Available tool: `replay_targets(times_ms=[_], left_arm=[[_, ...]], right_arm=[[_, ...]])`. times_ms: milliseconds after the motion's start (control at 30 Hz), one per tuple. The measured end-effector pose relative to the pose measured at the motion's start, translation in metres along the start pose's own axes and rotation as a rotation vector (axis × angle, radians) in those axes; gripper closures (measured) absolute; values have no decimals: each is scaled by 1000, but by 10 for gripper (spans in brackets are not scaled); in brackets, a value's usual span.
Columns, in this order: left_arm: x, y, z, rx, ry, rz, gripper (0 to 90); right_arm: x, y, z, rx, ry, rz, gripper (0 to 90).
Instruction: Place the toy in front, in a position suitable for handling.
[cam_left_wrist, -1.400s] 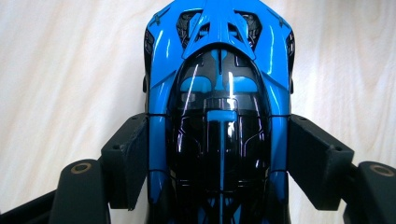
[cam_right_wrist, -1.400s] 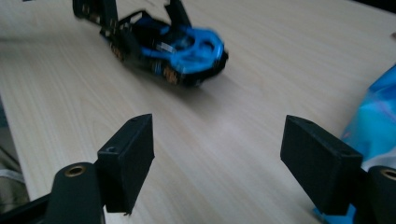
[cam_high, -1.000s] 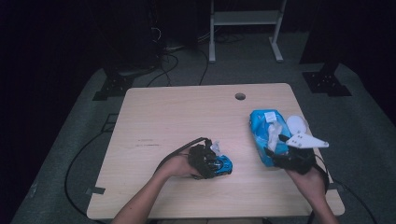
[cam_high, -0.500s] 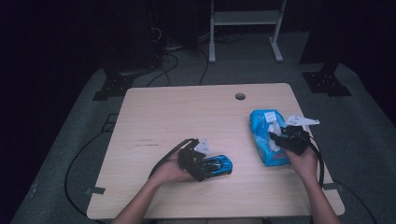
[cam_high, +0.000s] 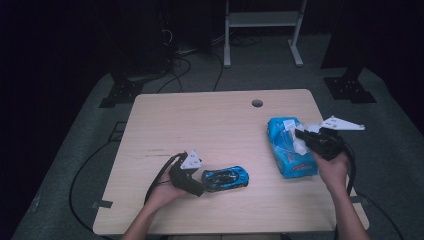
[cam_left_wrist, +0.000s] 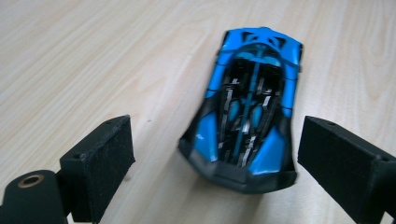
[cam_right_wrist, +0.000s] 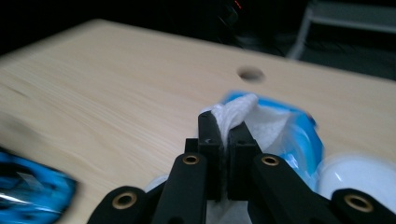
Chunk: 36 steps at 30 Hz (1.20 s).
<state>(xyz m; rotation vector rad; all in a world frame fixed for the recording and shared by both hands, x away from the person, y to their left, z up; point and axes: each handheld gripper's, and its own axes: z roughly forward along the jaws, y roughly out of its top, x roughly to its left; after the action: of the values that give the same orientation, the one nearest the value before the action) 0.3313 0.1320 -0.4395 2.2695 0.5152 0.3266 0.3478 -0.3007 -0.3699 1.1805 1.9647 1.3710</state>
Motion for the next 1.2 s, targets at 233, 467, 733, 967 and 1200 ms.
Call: replay_targets(times_ms=[233,467,733,967,1200], left_arm=[[-2,-2,4,9,-5,10,100],[-9,1,11,20,-38,37,100],[-9,0,21,34,-76,42,103],[-11,0,23,56,-81,53,166],[-9,-1,24,67,-89,47,192]], right_arm=[[61,7,-30,12,239,-86,860],[107,-15,-2,140,501,-74,859],[113,-37,74,409,586,-35,841],[120,-46,98,445,446,-127,702],[148,-51,98,325,370,-285,647]])
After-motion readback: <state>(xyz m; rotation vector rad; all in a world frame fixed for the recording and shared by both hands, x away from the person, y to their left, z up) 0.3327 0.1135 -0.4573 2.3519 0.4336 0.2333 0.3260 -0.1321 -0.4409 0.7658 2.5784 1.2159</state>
